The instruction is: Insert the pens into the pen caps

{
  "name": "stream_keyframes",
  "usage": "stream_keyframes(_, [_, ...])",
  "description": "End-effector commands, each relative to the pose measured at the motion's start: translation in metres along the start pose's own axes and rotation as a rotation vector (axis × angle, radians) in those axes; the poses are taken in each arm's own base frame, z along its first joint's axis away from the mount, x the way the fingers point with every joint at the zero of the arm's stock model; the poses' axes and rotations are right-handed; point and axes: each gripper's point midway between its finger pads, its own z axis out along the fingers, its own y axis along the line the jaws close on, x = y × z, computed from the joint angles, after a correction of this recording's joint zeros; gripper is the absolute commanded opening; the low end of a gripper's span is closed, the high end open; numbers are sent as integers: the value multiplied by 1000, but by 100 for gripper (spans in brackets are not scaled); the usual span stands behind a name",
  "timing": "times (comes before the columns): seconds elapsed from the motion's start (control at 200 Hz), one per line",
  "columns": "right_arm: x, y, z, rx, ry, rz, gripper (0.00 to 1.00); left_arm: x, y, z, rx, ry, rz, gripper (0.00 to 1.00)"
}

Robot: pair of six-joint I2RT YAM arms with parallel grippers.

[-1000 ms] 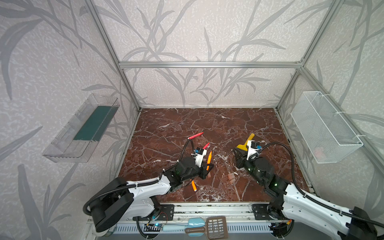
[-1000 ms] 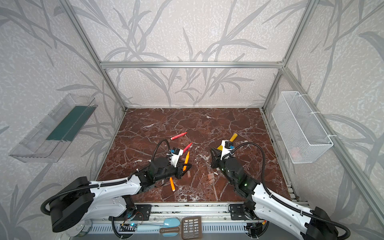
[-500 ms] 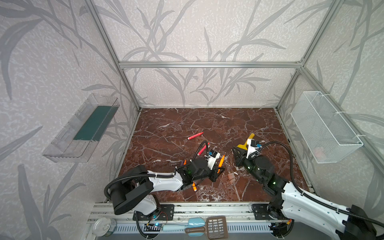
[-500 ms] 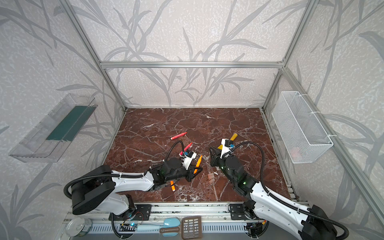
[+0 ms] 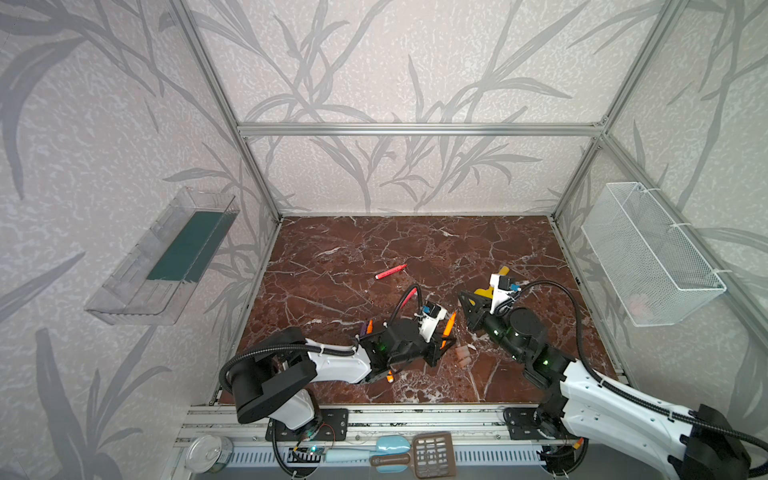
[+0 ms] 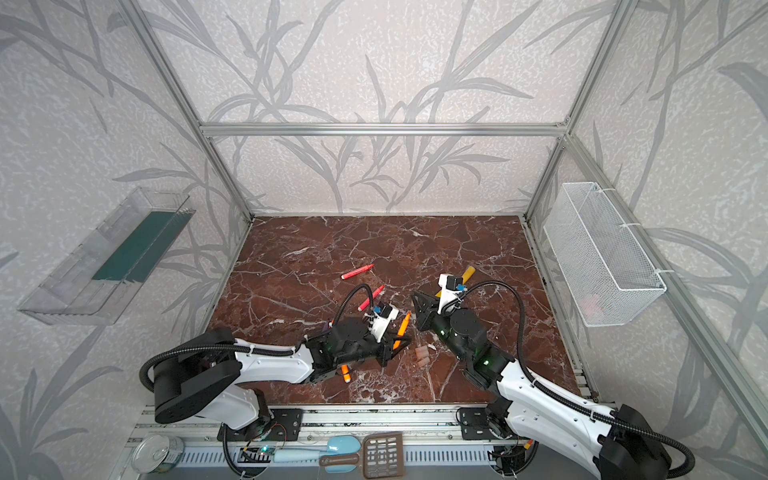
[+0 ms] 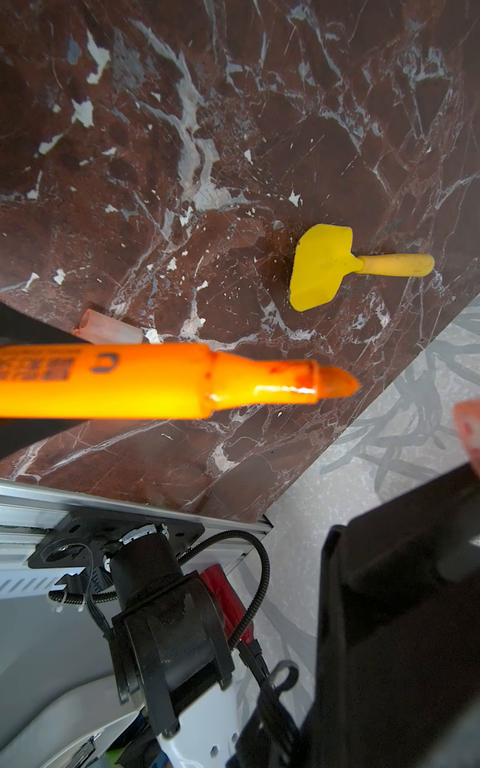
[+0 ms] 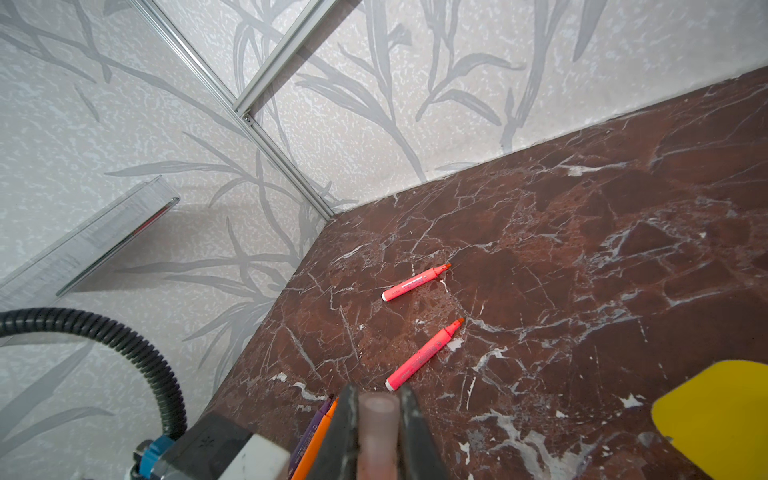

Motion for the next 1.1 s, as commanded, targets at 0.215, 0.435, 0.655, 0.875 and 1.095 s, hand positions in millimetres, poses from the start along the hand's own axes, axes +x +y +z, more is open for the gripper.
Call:
stream_keyframes(0.215, [-4,5,0,-43,-31,61,0,-11,-8,2,46,-75,-1,0])
stream_keyframes(0.435, [4,3,3,-47,-8,71,0,-9,-8,6,60,-79,-23,0])
stream_keyframes(0.655, [14,-3,8,-30,15,77,0,-10,-5,7,44,-85,-22,0])
stream_keyframes(0.875, [18,-6,6,-29,20,80,0,-11,3,8,-3,-92,-21,0])
stream_keyframes(1.095, [21,-6,2,-42,28,96,0,-13,7,10,-18,-104,-31,0])
